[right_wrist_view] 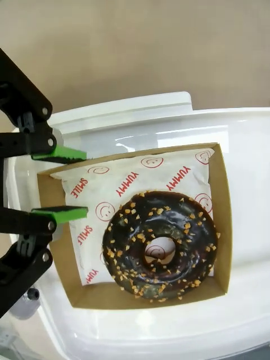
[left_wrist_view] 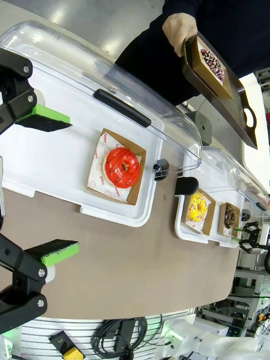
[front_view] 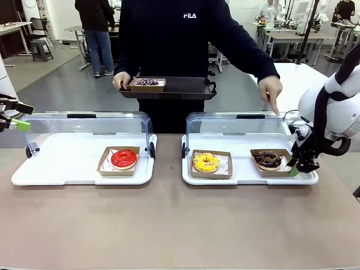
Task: Provide the desired donut to the person.
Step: Pick up and lift the Paper togo box containing the Donut pointed at by the person.
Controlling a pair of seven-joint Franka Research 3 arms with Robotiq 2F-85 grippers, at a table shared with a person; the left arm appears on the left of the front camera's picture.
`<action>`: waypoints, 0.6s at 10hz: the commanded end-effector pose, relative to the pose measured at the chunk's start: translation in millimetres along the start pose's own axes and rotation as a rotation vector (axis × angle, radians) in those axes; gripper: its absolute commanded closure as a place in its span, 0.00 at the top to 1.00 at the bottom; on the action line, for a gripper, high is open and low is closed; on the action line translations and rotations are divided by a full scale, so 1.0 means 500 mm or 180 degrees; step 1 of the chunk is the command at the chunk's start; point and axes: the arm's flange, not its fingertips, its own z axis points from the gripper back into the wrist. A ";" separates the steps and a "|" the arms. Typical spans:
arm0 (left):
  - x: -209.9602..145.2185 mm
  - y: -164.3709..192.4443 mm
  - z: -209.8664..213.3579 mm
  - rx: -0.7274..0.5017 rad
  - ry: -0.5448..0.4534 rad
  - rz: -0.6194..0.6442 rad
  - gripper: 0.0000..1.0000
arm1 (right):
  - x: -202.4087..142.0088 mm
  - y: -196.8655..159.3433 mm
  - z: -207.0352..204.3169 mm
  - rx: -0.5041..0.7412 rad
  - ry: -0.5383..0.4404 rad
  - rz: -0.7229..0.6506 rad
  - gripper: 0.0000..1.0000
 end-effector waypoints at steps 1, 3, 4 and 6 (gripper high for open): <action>-0.001 0.000 0.001 0.0002 -0.0011 0.0002 1.00 | -0.008 -0.017 -0.020 0.0000 0.0122 0.0029 0.05; -0.001 0.000 0.001 0.0002 -0.0011 0.0002 1.00 | -0.009 -0.017 -0.027 0.0037 0.0123 0.0005 0.00; -0.001 0.000 0.001 0.0002 -0.0011 0.0002 1.00 | -0.003 -0.010 -0.015 0.0043 0.0065 0.0054 0.00; -0.001 0.000 0.001 0.0002 -0.0011 0.0002 1.00 | 0.009 0.011 0.010 0.0039 0.0111 0.0132 0.00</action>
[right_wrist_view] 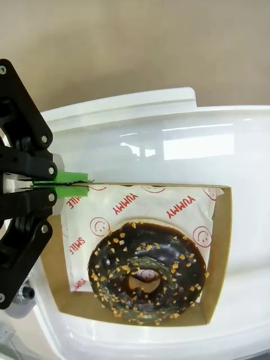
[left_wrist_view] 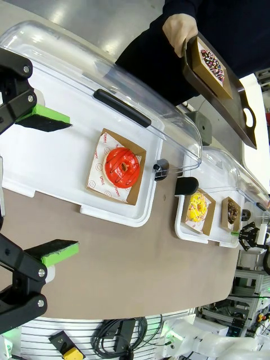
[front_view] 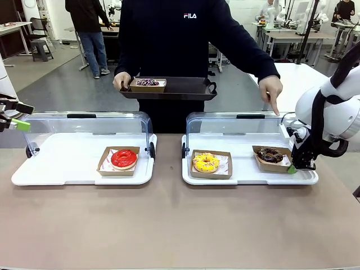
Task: Provide the desired donut to the person.
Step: Pick up and lift the Paper togo box containing the Donut pointed at by the person.
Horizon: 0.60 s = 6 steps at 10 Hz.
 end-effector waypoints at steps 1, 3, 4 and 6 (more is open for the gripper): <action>-0.001 0.000 0.001 0.0002 -0.0011 0.0002 1.00 | 0.011 0.028 0.032 0.0013 0.0081 0.0087 0.00; -0.001 0.000 0.001 0.0002 -0.0011 0.0002 1.00 | 0.036 0.076 0.086 0.0056 -0.0013 0.0073 0.00; -0.001 0.000 0.001 0.0002 -0.0011 0.0002 1.00 | 0.050 0.114 0.117 0.0030 0.0042 0.0063 0.00; -0.001 0.000 0.001 0.0002 -0.0011 0.0002 1.00 | 0.077 0.199 0.198 -0.0063 -0.0010 0.0057 0.00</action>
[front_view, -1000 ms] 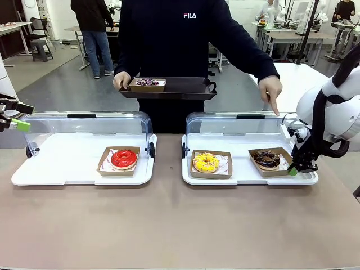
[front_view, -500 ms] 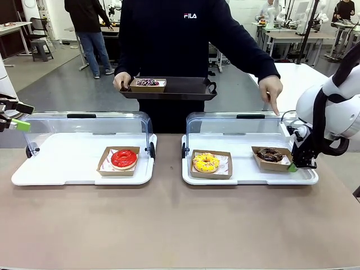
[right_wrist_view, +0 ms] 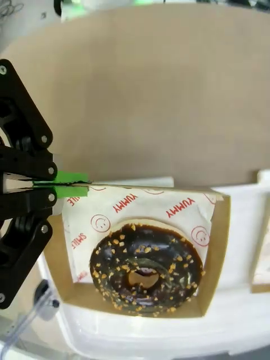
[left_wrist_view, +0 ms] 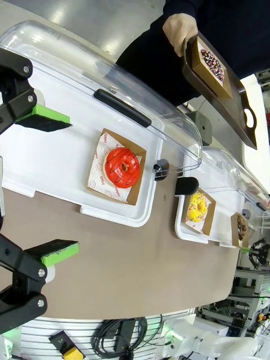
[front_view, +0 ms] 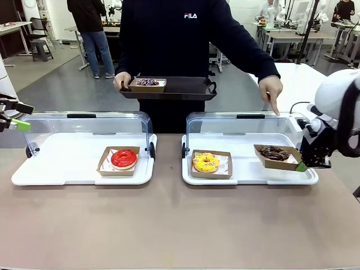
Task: Provide the desired donut to the person.
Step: Pick up and lift the Paper togo box containing the Donut pointed at by the person.
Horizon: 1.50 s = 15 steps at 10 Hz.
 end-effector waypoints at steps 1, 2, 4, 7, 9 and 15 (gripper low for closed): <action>-0.001 -0.001 0.002 0.0003 -0.0013 0.0000 1.00 | 0.037 0.090 0.092 -0.0061 0.0027 0.0016 0.00; -0.001 -0.001 0.002 0.0003 -0.0013 0.0000 1.00 | 0.057 0.122 0.136 -0.0154 0.0036 0.0073 0.00; -0.001 -0.001 0.002 0.0003 -0.0013 0.0000 1.00 | 0.103 0.162 0.210 -0.0169 0.0012 0.0291 0.00; -0.001 -0.001 0.002 0.0003 -0.0013 0.0000 1.00 | 0.168 0.128 0.280 -0.0195 -0.0038 0.0337 0.00; -0.001 -0.001 0.002 0.0003 -0.0013 0.0000 1.00 | 0.184 0.116 0.306 -0.0331 -0.0034 0.0318 0.00; -0.001 -0.001 0.002 0.0003 -0.0013 0.0000 1.00 | 0.178 0.102 0.315 -0.0326 -0.0070 0.0342 0.00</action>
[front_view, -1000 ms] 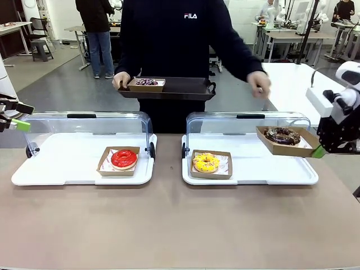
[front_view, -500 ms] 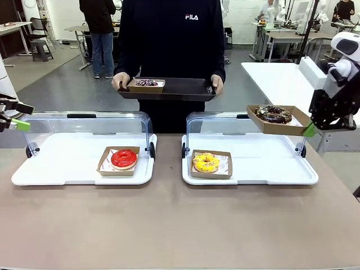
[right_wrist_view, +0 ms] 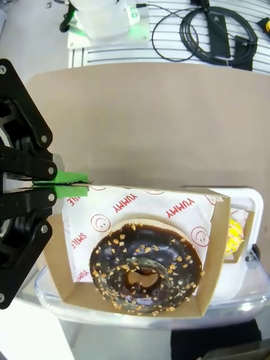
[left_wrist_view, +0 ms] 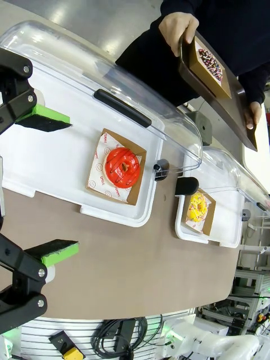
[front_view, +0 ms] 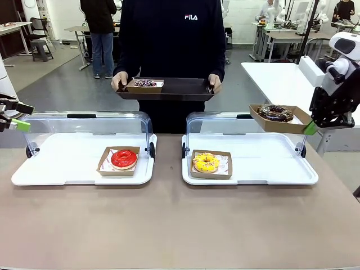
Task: Provide the desired donut to the person.
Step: Pick up and lift the Paper togo box containing the Donut pointed at by the person, then place the picked Paper togo box onto the Handle tray extended by the person.
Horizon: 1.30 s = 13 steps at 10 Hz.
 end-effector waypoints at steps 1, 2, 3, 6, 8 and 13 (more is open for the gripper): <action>-0.001 -0.001 0.002 0.0002 -0.0014 0.0000 1.00 | 0.007 0.008 0.014 -0.0041 0.0016 0.0024 0.00; -0.001 -0.001 0.002 0.0002 -0.0014 0.0000 1.00 | 0.007 0.008 0.014 -0.0041 0.0016 0.0024 0.00; -0.001 -0.001 0.002 0.0002 -0.0014 0.0000 1.00 | 0.007 0.008 0.014 -0.0041 0.0016 0.0024 0.00; -0.001 -0.001 0.002 0.0002 -0.0014 0.0000 1.00 | 0.007 0.008 0.014 -0.0041 0.0016 0.0024 0.00; -0.001 -0.001 0.002 0.0002 -0.0014 0.0000 1.00 | 0.007 0.008 0.014 -0.0041 0.0016 0.0024 0.00; -0.001 -0.001 0.002 0.0002 -0.0014 0.0000 1.00 | 0.007 0.008 0.014 -0.0041 0.0016 0.0024 0.00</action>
